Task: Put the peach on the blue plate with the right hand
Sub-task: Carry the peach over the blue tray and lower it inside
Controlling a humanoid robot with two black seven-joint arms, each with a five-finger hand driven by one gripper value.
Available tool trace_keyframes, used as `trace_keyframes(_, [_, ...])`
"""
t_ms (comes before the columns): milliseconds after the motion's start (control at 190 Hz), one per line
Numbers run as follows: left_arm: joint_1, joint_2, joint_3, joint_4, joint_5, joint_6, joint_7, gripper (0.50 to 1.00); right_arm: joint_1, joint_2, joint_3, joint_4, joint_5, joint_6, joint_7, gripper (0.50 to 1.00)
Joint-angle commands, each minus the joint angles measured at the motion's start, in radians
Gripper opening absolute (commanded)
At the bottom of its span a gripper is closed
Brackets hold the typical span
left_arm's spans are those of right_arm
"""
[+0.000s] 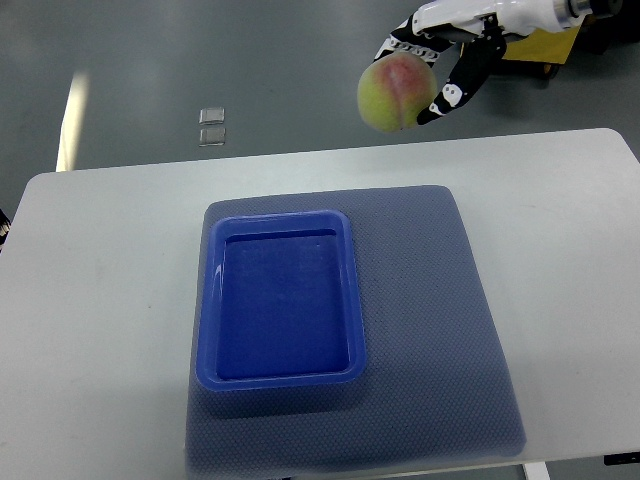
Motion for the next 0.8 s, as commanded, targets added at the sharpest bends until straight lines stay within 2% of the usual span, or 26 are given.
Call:
trace_keyframes(0, [-0.001, 0.000, 0.000, 0.000, 0.000, 0.000, 0.000, 1.000, -0.007, 0.048, -0.004, -0.007, 0.007, 0.000, -0.001, 0.637])
trace_keyframes(10, [-0.001, 0.000, 0.000, 0.000, 0.000, 0.000, 0.000, 1.000, -0.007, 0.048, -0.004, -0.007, 0.007, 0.000, -0.001, 0.637])
trace_keyframes(16, [-0.004, 0.000, 0.000, 0.002, 0.000, 0.000, 0.000, 1.000, -0.010, 0.095, -0.009, -0.015, 0.008, -0.014, -0.001, 0.637])
trace_keyframes(115, [-0.004, 0.000, 0.000, 0.006, -0.002, 0.000, 0.000, 1.000, -0.039, 0.187, -0.013, -0.052, 0.007, -0.051, -0.001, 0.639])
trace_keyframes(178, [-0.004, 0.000, 0.000, 0.006, -0.002, 0.000, 0.000, 1.000, -0.042, 0.200, -0.013, -0.055, 0.007, -0.054, -0.001, 0.639])
trace_keyframes(184, [-0.004, 0.000, 0.000, 0.006, -0.002, 0.000, 0.000, 1.000, -0.062, 0.254, -0.018, -0.082, 0.004, -0.071, -0.001, 0.639])
trace_keyframes(262, [-0.004, 0.000, -0.002, 0.006, -0.002, 0.000, 0.000, 1.000, -0.097, 0.335, -0.036, -0.124, -0.008, -0.100, -0.001, 0.639])
trace_keyframes(315, [-0.004, 0.000, -0.002, 0.006, -0.002, 0.000, 0.000, 1.000, -0.097, 0.335, -0.036, -0.124, -0.008, -0.100, -0.001, 0.639])
trace_keyframes(320, [-0.004, 0.000, 0.000, 0.006, -0.002, 0.000, 0.000, 1.000, -0.129, 0.394, -0.038, -0.157, -0.011, -0.118, -0.001, 0.639])
trace_keyframes(362, [-0.004, 0.000, 0.000, 0.006, -0.002, 0.000, 0.000, 1.000, -0.154, 0.440, -0.038, -0.187, -0.013, -0.126, -0.001, 0.641])
trace_keyframes(415, [-0.004, 0.000, 0.000, 0.006, -0.002, 0.000, 0.000, 1.000, -0.154, 0.440, -0.038, -0.187, -0.013, -0.126, -0.001, 0.641])
trace_keyframes(420, [-0.004, 0.000, 0.000, 0.006, -0.002, 0.000, 0.000, 1.000, -0.184, 0.491, -0.038, -0.223, -0.021, -0.129, -0.001, 0.643])
trace_keyframes(462, [-0.004, 0.000, 0.000, 0.008, -0.002, 0.000, 0.000, 1.000, -0.211, 0.532, -0.038, -0.253, -0.033, -0.129, -0.002, 0.650])
trace_keyframes(535, [-0.004, 0.000, 0.000, 0.008, -0.002, 0.000, 0.000, 1.000, -0.223, 0.551, -0.038, -0.264, -0.041, -0.129, -0.001, 0.660])
trace_keyframes(541, [-0.004, 0.000, 0.000, 0.008, -0.003, 0.000, 0.000, 1.000, -0.252, 0.592, -0.039, -0.291, -0.065, -0.131, -0.001, 0.672])
trace_keyframes(614, [-0.004, 0.000, 0.000, 0.009, -0.003, 0.000, 0.000, 1.000, -0.286, 0.635, -0.039, -0.320, -0.093, -0.137, -0.001, 0.676])
trace_keyframes(730, [-0.004, 0.000, 0.000, 0.009, -0.003, 0.000, 0.000, 1.000, -0.323, 0.652, -0.041, -0.346, -0.110, -0.142, -0.001, 0.682])
trace_keyframes(793, [-0.004, 0.000, 0.000, 0.008, -0.002, 0.000, 0.000, 1.000, -0.344, 0.652, -0.041, -0.357, -0.120, -0.142, -0.001, 0.703])
